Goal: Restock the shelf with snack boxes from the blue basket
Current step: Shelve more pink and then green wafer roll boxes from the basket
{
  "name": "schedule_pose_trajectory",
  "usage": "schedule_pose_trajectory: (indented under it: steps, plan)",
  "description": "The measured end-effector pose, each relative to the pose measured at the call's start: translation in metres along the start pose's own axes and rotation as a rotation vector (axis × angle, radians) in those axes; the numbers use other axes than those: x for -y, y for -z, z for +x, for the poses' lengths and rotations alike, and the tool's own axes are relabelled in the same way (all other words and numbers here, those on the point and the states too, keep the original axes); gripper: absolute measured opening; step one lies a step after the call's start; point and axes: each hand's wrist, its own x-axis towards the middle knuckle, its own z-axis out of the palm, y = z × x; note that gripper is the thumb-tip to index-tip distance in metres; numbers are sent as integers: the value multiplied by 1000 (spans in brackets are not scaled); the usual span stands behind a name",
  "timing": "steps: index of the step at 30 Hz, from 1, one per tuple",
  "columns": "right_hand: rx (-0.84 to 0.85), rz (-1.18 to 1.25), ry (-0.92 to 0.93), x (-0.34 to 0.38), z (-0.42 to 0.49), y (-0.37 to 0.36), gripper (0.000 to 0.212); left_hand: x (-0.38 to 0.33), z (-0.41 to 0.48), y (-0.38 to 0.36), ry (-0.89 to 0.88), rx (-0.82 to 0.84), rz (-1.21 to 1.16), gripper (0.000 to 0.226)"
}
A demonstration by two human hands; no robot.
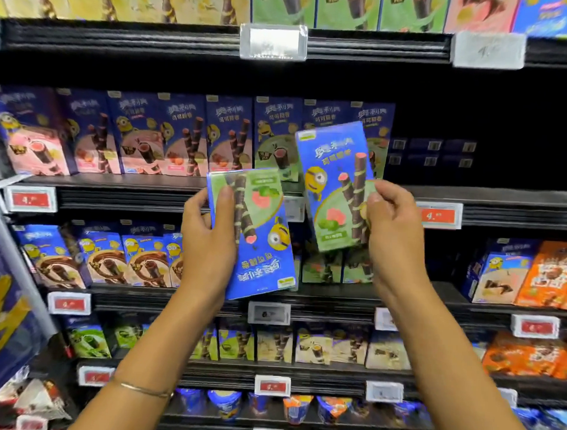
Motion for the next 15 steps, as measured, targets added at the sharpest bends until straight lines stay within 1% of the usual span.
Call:
schedule_pose_trajectory:
  steps: [3, 5, 7, 9, 12, 15]
  plan:
    - [-50, -34, 39, 5, 48, -2, 22, -14, 10, 1, 5, 11, -40, 46]
    - [-82, -108, 95, 5, 75, -5, 25, -21, 14, -1, 2, 41, -59, 49]
    - [-91, -193, 116, 0, 94, -11, 27, -27, 15, -3, -20, 61, -65, 47]
    - [-77, -279, 109, -6, 108, -17, 24, -30, 17, -6, -30, 73, -67, 47]
    - [-13, -446, 86, -14, 122, -22, 19, -31, 18, -10, -35, 80, -73, 49]
    - [49, -598, 93, -15, 129, -25, 18, -31, 18, -12, -31, 87, -98, 47]
